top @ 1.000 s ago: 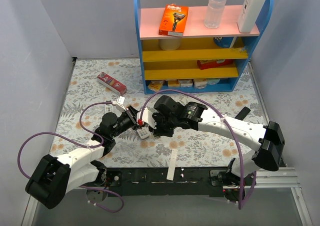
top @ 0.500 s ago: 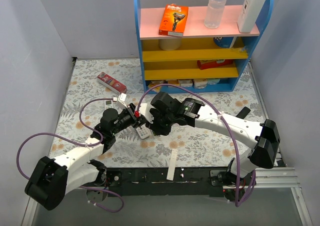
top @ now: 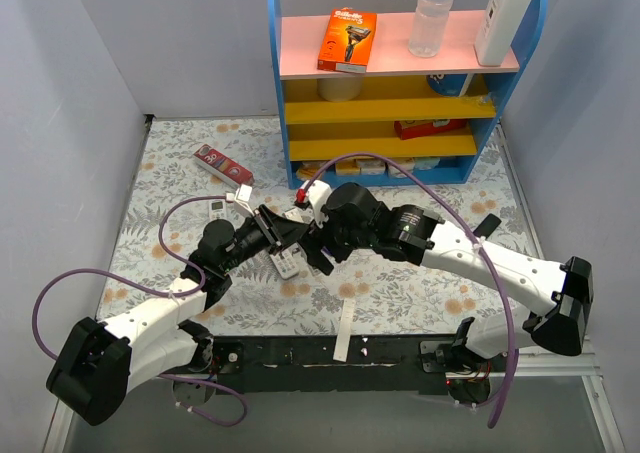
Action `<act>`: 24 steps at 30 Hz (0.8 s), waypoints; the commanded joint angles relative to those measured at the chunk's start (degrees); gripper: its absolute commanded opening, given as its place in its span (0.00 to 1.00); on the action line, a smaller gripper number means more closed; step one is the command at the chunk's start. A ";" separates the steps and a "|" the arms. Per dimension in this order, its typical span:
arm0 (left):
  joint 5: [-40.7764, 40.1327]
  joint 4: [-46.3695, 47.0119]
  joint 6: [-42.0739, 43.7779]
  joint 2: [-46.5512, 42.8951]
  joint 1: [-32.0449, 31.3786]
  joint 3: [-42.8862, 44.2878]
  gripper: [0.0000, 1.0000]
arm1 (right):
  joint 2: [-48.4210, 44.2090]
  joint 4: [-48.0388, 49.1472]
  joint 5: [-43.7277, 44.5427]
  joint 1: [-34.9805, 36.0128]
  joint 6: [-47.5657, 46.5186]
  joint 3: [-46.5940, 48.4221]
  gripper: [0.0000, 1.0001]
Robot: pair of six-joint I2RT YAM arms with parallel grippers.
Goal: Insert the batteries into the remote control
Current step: Load the battery into the remote control, then place the remote control at the center of the board.
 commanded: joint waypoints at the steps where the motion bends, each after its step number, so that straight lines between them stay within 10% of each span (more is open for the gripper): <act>1: -1.26 1.72 -0.05 -1.25 -0.11 1.87 0.00 | 0.51 4.61 2.89 -0.05 7.76 -1.26 0.85; 10: -3.37 -0.39 -0.31 -1.07 -0.11 2.49 0.00 | 5.34 6.99 1.65 0.04 11.02 -0.47 0.81; 20: -4.34 -2.32 -1.28 0.33 -0.02 3.63 0.00 | 6.75 6.29 2.18 0.39 9.79 -0.30 0.37; 24: -5.21 -5.13 -0.23 -0.80 -0.11 4.07 0.25 | 5.79 4.97 5.50 0.22 8.21 -1.08 0.25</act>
